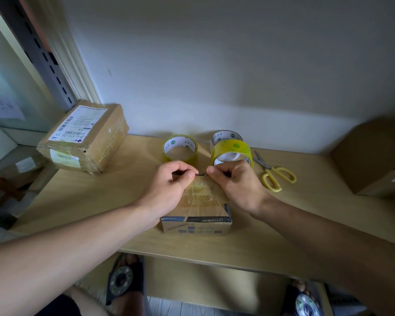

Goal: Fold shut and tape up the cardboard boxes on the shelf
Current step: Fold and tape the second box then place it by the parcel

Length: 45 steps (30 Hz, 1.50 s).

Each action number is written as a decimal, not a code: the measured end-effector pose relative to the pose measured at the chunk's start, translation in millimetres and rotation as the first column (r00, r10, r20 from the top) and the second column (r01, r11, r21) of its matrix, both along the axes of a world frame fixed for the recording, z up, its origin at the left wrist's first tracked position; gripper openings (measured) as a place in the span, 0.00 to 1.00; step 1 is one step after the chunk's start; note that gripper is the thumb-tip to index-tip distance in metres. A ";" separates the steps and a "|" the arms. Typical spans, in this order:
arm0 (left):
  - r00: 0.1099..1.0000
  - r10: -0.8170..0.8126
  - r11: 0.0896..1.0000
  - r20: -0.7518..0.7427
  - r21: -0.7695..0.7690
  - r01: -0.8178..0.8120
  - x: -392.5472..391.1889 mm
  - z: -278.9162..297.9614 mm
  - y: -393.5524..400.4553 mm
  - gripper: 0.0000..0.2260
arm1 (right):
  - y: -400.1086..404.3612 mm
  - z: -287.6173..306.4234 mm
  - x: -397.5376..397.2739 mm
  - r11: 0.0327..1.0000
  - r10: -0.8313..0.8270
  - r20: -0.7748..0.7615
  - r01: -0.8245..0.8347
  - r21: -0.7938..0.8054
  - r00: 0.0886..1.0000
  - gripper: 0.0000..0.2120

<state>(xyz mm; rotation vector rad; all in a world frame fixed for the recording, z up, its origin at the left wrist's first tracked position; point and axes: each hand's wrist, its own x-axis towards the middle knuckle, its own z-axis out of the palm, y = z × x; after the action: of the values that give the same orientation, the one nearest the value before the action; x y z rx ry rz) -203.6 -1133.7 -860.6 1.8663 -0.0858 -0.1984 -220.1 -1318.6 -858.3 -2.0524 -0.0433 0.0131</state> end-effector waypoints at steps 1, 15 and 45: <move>1.000 -0.007 1.000 0.006 0.006 0.007 -0.5 0.5 0.0 0.07 | -2.0 6.3 0.6 0.998 0.059 -0.024 -0.060 -0.024 0.998 0.17; 1.000 -0.015 0.999 0.027 0.046 0.014 0.2 3.5 0.3 0.12 | -7.3 19.4 -10.3 0.953 0.304 -0.168 -0.297 0.066 0.938 0.25; 0.999 0.041 0.999 0.029 0.022 -0.041 5.5 0.0 2.6 0.12 | 9.8 13.0 -14.7 0.925 0.230 -0.176 -0.271 -0.267 0.957 0.51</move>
<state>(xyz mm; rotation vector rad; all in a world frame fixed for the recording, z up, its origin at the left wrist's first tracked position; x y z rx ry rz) -198.1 -1131.2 -860.6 1.8920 -0.0650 -0.1455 -234.8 -1308.8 -845.3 -2.3202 -0.2289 0.3437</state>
